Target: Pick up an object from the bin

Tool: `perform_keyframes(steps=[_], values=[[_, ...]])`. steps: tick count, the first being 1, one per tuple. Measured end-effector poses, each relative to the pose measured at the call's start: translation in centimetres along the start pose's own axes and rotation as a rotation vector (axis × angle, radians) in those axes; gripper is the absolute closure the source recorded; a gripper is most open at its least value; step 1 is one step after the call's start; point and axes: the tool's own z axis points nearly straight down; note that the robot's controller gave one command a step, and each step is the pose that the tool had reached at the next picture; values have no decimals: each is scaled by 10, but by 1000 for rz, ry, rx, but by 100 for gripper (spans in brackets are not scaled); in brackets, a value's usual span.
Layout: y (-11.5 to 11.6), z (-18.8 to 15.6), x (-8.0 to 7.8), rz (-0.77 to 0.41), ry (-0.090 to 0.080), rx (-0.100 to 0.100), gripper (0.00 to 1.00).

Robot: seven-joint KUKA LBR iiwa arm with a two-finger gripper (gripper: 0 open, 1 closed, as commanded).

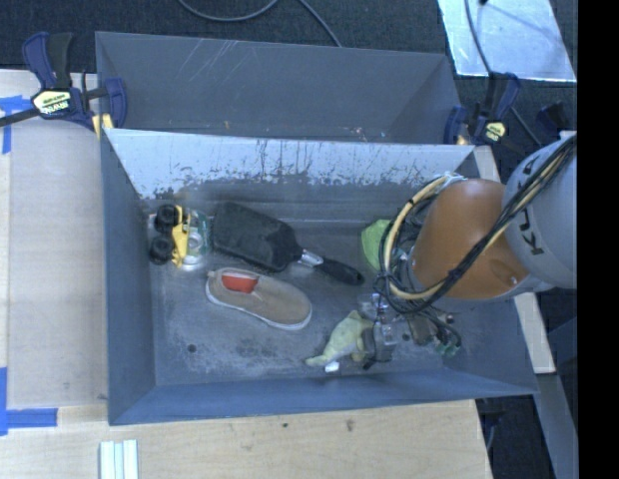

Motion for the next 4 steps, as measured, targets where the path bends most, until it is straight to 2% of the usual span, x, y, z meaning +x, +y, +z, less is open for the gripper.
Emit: perform_keyframes(steps=[1,2,3,4], values=[[4,0,-1,-53,-3,3,100],[10,-3,-2,-258,-8,3,100],[21,-20,-4,-314,-5,3,100],[11,-66,-4,-441,-6,2,100]])
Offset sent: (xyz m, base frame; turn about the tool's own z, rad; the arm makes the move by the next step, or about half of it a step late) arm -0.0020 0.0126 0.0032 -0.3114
